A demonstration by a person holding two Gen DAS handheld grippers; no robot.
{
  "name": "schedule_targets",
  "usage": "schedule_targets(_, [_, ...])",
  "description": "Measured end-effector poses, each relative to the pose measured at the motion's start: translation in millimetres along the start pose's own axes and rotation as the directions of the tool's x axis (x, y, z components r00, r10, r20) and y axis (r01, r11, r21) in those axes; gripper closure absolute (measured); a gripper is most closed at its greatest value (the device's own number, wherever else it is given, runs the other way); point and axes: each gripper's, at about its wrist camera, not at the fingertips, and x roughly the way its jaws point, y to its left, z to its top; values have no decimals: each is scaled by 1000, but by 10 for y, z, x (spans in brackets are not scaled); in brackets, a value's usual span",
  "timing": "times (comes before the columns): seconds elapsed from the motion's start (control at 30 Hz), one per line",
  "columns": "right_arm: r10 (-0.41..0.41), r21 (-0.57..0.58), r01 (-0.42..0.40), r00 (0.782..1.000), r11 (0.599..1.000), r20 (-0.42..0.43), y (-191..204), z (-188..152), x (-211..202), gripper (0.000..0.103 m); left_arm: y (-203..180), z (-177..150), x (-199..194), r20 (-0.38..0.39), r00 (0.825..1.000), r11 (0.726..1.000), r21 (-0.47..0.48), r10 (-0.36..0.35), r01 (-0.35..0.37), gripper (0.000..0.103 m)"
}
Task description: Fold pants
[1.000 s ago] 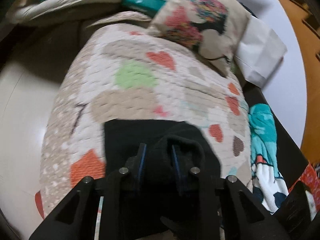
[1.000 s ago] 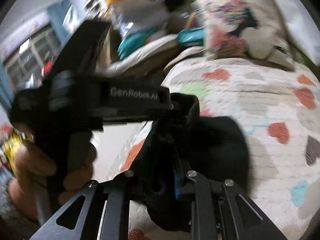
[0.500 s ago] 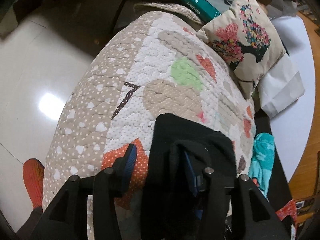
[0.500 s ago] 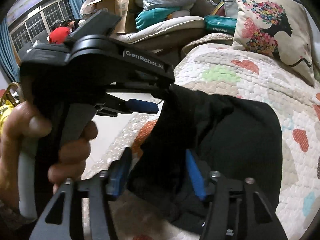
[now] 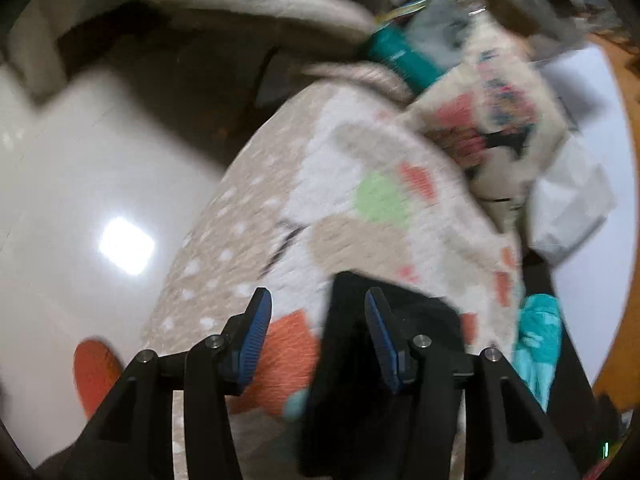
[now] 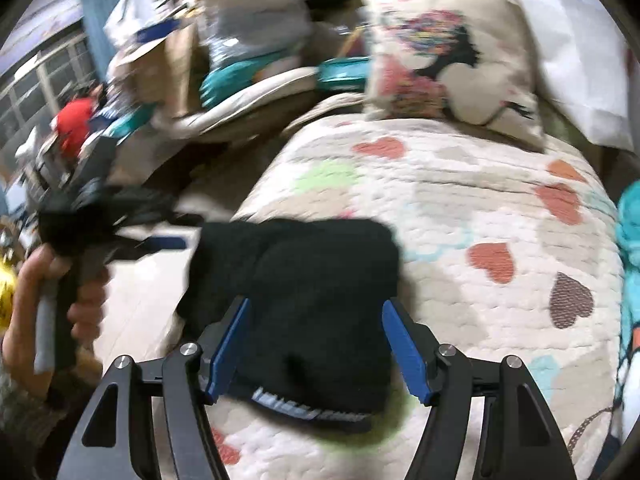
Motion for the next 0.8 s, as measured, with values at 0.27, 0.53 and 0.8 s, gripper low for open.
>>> schedule_targets(0.27, [-23, 41, 25, 998, 999, -65, -135, 373, 478, 31, -313, -230, 598, -123, 968, 959, 207, 220, -192, 55])
schedule_targets(0.53, [-37, 158, 72, 976, 985, -215, -436, 344, 1105, 30, 105, -78, 683, -189, 964, 982, 28, 189, -187, 27])
schedule_targets(0.8, [19, 280, 23, 989, 960, -148, -716, 288, 711, 30, 221, -50, 203, -64, 990, 990, -58, 125, -128, 27])
